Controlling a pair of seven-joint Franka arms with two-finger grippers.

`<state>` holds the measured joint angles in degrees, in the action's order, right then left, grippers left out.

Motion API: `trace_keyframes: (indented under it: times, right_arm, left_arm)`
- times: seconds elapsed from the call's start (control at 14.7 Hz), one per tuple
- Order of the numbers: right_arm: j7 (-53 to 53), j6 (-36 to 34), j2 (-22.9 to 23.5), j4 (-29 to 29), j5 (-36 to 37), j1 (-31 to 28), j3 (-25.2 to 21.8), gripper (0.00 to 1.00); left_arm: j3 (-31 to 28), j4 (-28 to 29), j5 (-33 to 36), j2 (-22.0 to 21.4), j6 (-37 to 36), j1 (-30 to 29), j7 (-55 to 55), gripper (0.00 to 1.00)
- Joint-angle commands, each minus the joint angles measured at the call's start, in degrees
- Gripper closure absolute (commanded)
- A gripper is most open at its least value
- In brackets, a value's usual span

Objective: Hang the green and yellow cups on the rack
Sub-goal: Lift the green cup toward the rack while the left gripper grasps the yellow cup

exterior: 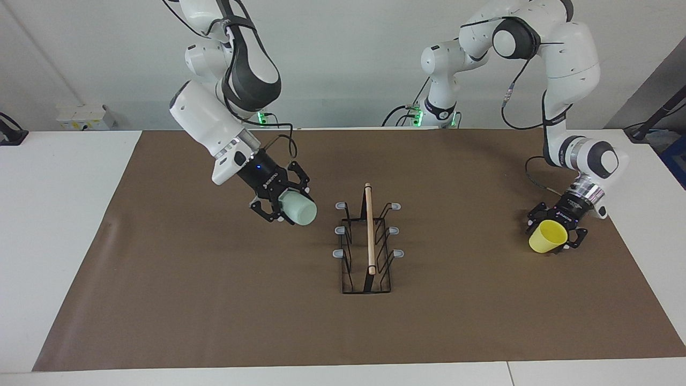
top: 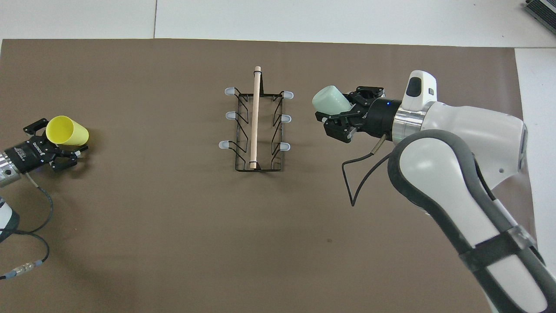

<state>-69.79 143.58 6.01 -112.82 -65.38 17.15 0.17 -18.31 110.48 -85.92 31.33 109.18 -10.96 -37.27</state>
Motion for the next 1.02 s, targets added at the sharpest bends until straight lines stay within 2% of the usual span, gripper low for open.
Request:
trace_keyframes:
  times: [0.0,0.07,0.2,0.34,0.41,0.48,0.75,0.96]
  right_arm:
    - [-13.9,0.9,-5.8,-7.5,-18.8,-0.1,0.2,1.0]
    - [-18.1,0.9,-6.7,-8.5,-24.4,-0.1,0.2,1.0]
    - [-25.7,0.6,-8.6,-11.0,-35.5,1.1,0.2,1.0]
    - [-30.9,0.5,-9.3,-12.7,-43.6,2.3,0.2,1.0]
    - [-34.7,0.4,-9.2,-13.0,-47.5,3.4,0.2,1.0]
    - [-38.9,0.4,-8.7,-13.3,-51.6,4.1,0.2,1.0]
    - [-51.3,-4.8,-8.3,-15.6,-67.7,6.1,0.2,1.0]
    - [-60.5,-12.2,-5.6,-17.8,-77.8,7.0,0.2,1.0]
  left_arm:
    - [0.1,2.6,-1.6,-1.9,1.6,0.8,0.9,0.17]
    - [0.1,2.6,-1.7,-1.9,1.6,0.8,1.0,0.31]
    - [0.3,2.6,-1.7,-2.0,1.4,0.8,1.1,0.46]
    - [0.3,2.3,-1.7,-2.3,0.7,0.7,1.1,0.8]
    - [0.2,2.2,-1.7,-3.2,0.5,0.7,1.0,0.92]
    - [0.1,1.9,-1.6,-3.8,0.5,0.7,0.6,1.0]
    - [-0.1,-0.3,-0.6,-5.5,0.3,0.7,-1.3,1.0]
    - [-0.1,-1.8,5.0,-8.1,0.5,0.6,-1.7,1.0]
